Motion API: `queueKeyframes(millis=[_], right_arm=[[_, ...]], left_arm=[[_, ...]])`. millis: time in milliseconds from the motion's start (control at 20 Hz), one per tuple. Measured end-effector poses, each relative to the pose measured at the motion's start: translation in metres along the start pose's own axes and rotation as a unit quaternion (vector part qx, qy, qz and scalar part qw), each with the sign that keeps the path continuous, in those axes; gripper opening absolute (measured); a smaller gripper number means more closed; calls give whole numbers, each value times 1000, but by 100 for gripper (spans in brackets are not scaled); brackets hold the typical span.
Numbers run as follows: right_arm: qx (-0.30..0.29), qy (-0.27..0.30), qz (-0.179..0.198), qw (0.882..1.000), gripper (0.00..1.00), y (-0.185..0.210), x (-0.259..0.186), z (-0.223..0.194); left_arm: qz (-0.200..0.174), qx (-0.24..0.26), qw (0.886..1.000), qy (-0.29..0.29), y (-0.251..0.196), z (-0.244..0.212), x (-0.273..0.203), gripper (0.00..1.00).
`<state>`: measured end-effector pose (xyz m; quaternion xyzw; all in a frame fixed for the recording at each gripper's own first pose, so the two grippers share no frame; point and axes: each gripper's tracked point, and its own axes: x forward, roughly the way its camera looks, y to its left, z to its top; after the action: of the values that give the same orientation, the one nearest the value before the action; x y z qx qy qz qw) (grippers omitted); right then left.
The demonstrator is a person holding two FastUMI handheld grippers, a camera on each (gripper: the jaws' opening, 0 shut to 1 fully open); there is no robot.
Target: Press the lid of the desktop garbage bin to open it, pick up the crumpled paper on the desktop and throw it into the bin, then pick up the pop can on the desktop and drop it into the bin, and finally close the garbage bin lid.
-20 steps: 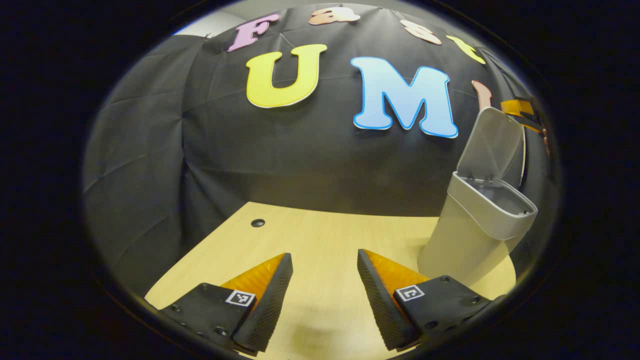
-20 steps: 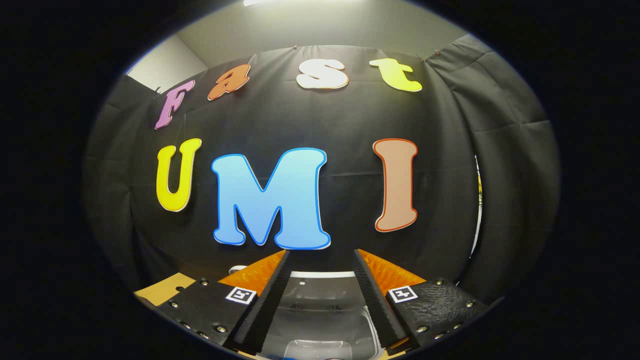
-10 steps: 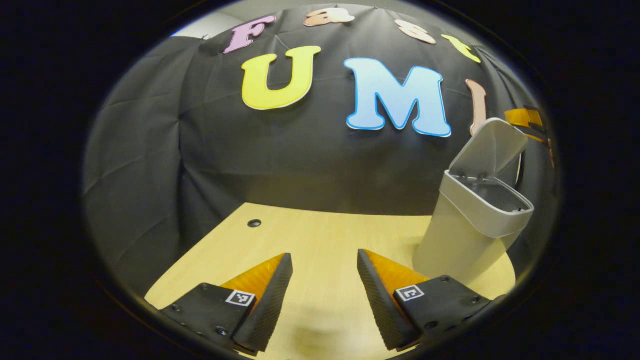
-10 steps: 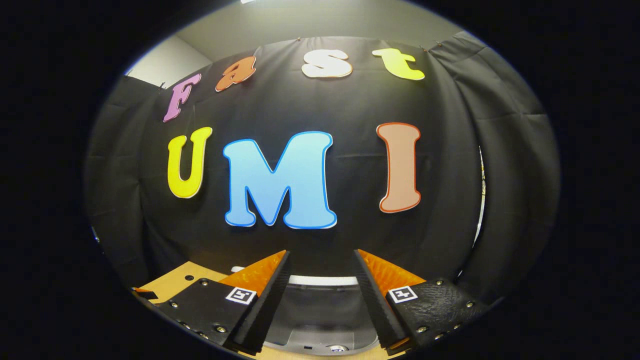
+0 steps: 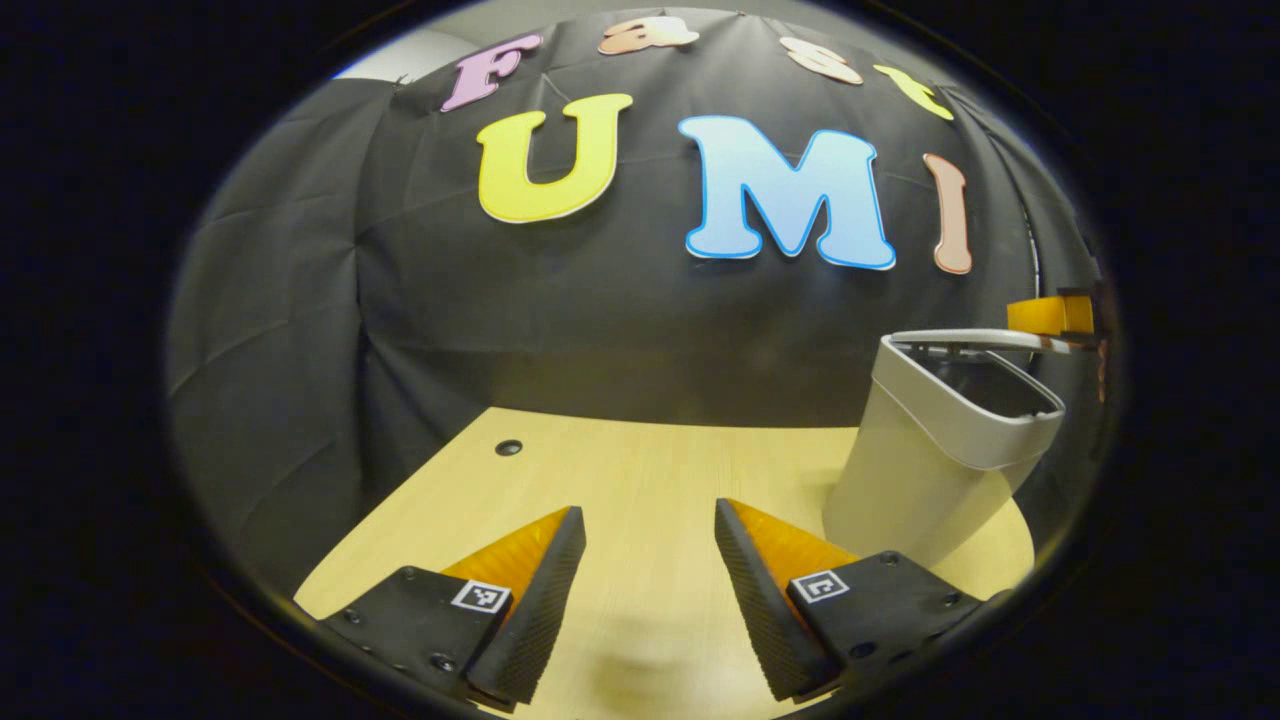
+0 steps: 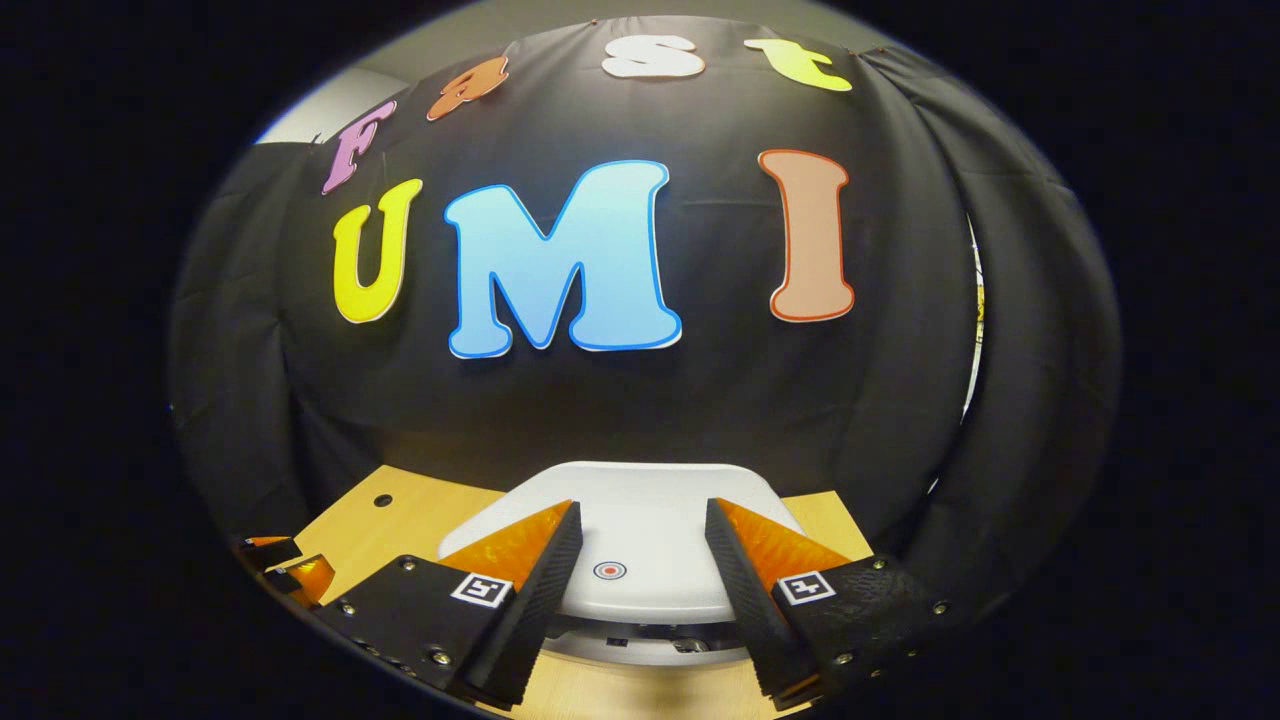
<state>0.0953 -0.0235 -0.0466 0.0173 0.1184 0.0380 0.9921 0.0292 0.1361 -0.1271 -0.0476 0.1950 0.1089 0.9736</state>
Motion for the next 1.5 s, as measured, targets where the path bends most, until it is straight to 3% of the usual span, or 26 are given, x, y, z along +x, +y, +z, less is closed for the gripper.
queueKeyframes(millis=[50, 150, 200, 350, 1200, 1500], right_arm=[[0, 5, 0, 1000, 81, -1, 1, -7], [-8, 18, -2, 1000, 81, -1, 3, -19], [-15, 23, -3, 1000, 81, -1, 4, -25], [-26, 28, -8, 999, 82, 0, 6, -33], [-22, -59, -26, 998, 83, 0, 5, -42], [-9, -59, -17, 998, 83, -1, 7, -46]], left_arm=[[-1, 0, 1000, 2, 0, -1, 0, 94], [-3, 1, 1000, 4, -4, -2, 0, 94], [-4, 1, 1000, 4, -6, -3, 0, 87], [-8, 3, 1000, 6, -9, -4, 2, 87], [-18, 3, 1000, 18, -19, -14, 7, 87], [-22, 0, 1000, 19, -23, -14, 5, 87]])
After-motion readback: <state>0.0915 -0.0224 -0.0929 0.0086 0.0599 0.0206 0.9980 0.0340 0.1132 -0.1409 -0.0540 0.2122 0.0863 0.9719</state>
